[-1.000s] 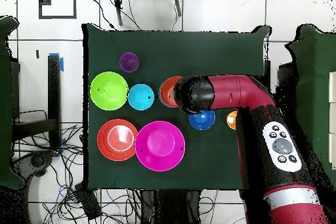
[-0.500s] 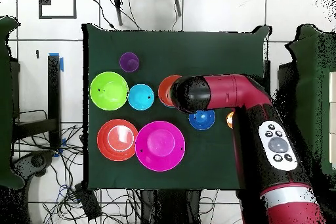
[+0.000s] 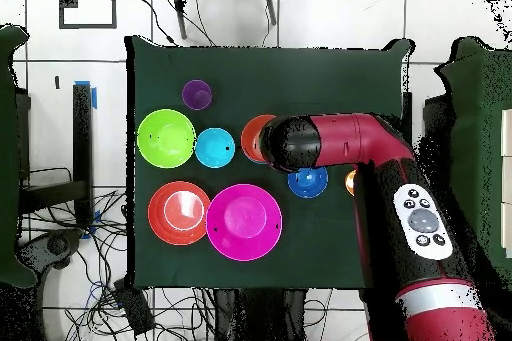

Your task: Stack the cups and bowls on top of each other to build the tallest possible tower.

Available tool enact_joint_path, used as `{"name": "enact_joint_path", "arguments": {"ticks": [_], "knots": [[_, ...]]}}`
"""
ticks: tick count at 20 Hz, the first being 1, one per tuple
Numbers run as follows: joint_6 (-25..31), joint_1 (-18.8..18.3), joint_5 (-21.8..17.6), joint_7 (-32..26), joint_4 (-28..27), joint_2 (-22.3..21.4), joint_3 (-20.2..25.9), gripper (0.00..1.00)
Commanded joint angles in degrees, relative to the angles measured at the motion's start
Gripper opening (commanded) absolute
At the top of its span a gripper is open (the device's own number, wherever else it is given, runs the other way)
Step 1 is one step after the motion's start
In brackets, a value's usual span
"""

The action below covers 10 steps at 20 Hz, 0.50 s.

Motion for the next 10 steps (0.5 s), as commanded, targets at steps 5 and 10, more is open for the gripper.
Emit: {"name": "enact_joint_path", "arguments": {"ticks": [5,10], "knots": [[-2.12,1.4,-0.58,2.89,1.36,1.88,-0.76,0.0],[-2.15,1.88,-0.81,3.19,0.61,2.24,-0.99,0.0]]}}
